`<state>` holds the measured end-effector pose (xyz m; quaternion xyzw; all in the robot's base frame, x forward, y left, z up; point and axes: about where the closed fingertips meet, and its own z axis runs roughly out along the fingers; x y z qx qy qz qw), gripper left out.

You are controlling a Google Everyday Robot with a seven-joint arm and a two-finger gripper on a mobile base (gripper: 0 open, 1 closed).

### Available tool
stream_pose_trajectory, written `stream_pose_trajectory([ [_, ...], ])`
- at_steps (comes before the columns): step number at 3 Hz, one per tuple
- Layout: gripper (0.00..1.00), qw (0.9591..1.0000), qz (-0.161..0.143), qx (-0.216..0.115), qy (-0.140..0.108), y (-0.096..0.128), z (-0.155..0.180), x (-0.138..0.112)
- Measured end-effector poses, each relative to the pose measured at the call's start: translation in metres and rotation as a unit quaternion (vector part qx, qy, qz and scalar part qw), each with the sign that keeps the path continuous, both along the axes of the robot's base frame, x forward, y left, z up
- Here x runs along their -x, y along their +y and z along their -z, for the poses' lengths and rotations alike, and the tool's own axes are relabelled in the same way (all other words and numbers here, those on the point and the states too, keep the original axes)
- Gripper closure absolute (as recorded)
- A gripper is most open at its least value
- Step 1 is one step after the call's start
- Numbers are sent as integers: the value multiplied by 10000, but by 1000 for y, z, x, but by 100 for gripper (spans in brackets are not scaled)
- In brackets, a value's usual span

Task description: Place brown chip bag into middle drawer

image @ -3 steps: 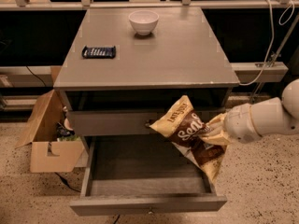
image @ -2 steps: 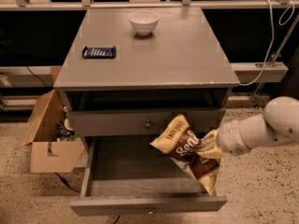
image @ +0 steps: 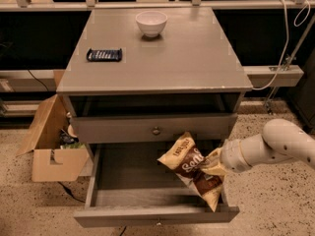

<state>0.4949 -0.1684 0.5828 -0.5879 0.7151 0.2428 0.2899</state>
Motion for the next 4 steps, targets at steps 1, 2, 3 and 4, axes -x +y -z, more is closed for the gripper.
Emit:
stream_pose_trajectory([
  [1, 100, 10000, 0, 0, 0, 0, 0, 0],
  [2, 100, 9998, -209, 19, 19, 1, 21, 0],
  [3, 96, 9985, -486, 183, 170, 9, 68, -2],
  [4, 65, 9981, -551, 70, 271, 11, 95, -8],
])
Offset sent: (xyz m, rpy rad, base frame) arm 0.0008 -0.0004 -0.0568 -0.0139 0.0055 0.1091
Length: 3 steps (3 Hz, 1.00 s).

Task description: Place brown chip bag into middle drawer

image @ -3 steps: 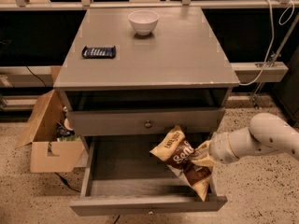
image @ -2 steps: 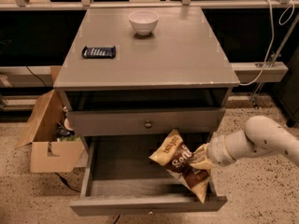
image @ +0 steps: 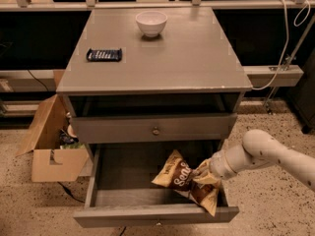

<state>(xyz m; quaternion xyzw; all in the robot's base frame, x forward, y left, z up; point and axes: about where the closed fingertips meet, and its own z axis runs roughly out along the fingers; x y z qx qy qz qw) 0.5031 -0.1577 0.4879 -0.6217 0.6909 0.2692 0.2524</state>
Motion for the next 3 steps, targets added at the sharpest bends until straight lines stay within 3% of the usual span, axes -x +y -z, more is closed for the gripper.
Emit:
stream_pose_trajectory([
  [2, 19, 9999, -18, -139, 22, 1, 10, -6],
  [3, 0, 9999, -6, -148, 3, 0, 9, -6],
])
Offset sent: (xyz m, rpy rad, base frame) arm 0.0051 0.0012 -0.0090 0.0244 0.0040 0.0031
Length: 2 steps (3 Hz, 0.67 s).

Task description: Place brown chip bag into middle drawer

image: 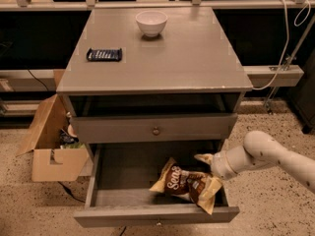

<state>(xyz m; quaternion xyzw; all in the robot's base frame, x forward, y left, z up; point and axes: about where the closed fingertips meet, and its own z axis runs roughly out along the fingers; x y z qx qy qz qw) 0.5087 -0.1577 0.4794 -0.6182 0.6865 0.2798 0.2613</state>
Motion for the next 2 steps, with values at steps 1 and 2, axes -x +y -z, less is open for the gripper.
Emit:
stream_pose_trajectory([
  [1, 0, 9997, 116, -92, -195, -14, -18, 2],
  [2, 0, 9967, 350, -213, -694, -42, -65, 8],
])
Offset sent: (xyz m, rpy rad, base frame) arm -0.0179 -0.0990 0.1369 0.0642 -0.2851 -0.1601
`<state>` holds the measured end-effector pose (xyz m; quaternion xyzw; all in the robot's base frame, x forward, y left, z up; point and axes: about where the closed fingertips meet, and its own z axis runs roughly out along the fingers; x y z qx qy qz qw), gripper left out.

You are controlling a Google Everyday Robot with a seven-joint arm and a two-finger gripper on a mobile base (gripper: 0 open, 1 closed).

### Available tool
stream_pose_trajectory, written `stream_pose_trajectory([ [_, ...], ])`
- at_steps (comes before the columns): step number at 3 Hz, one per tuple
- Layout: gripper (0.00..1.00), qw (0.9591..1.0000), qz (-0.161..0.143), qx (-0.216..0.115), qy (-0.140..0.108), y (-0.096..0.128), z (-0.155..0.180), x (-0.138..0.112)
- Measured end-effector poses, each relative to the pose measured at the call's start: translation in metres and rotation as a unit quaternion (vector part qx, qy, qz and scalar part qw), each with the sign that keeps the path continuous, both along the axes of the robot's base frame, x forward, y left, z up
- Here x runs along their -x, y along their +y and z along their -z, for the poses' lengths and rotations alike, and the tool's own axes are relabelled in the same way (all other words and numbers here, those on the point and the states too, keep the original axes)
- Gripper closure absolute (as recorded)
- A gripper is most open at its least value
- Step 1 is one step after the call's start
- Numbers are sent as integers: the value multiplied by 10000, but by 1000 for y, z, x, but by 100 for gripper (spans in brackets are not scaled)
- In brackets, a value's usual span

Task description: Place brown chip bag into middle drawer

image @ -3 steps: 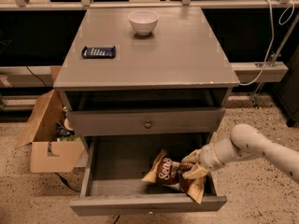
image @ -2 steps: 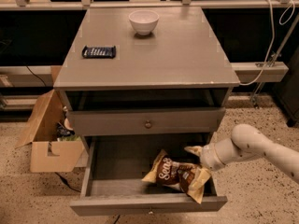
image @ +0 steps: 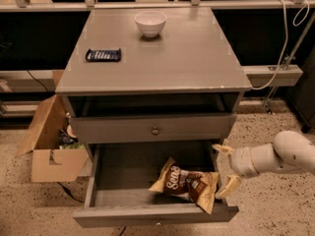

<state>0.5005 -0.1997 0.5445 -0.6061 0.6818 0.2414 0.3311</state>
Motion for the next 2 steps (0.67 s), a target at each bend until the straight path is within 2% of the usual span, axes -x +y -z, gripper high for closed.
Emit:
stream_pose_trajectory([
  [1, 0, 9985, 326, 34, -437, -35, -47, 3],
  [2, 0, 9948, 697, 53, -747, -72, -90, 2],
])
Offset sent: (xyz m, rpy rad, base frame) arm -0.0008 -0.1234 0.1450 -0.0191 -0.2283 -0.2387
